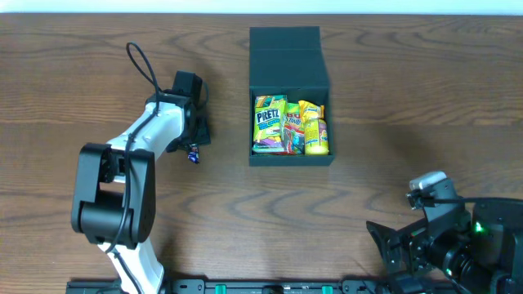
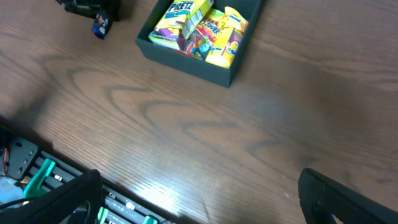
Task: Pack container
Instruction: 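Grasp the blue Dairy Milk Fruit & Nut bar with the left gripper, then place the Dairy Milk bar into the box with the left gripper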
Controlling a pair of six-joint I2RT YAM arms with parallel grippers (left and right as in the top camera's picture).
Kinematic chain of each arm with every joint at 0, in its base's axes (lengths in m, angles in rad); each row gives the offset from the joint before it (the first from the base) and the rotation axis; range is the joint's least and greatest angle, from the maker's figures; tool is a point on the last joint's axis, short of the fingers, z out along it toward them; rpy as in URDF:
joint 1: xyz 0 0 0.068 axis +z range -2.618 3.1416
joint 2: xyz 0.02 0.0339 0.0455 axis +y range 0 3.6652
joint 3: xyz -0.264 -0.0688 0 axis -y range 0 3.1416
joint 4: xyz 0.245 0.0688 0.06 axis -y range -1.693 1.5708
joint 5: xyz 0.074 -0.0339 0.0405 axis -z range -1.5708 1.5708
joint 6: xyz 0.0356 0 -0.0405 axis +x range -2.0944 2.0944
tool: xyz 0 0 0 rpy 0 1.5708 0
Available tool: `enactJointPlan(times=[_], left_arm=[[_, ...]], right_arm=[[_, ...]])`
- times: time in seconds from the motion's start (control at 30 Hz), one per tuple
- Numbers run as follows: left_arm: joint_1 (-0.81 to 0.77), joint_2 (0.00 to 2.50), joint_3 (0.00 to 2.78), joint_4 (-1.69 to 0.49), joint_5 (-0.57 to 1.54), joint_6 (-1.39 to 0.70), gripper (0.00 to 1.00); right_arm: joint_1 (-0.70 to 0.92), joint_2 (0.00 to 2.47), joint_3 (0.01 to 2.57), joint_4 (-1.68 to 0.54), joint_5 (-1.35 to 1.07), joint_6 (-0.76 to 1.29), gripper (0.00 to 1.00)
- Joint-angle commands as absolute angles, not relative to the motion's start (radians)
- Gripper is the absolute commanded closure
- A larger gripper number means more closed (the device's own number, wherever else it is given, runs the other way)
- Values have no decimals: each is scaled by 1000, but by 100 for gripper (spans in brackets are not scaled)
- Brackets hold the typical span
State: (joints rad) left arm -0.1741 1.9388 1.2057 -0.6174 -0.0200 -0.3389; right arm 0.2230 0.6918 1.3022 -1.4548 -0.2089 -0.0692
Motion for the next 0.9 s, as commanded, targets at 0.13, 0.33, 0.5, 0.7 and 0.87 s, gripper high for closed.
enactJointPlan(times=[0.13, 0.33, 0.5, 0.7, 0.87], left_arm=[[-178, 1970, 1201, -616, -2, -324, 45], [-178, 1967, 1273, -660, -7, -324, 64], [-181, 1967, 1414, -733, -35, -313, 71], [-219, 1967, 1599, -802, -62, -297, 76], [-327, 1967, 1715, -811, -54, -287, 78]], right_arm=[[215, 692, 1308, -1456, -206, -57, 1], [215, 692, 1308, -1456, -206, -57, 1], [215, 692, 1308, -1456, -206, -57, 1], [215, 692, 1308, -1456, -206, -57, 1], [215, 692, 1308, -1456, -206, -57, 1]])
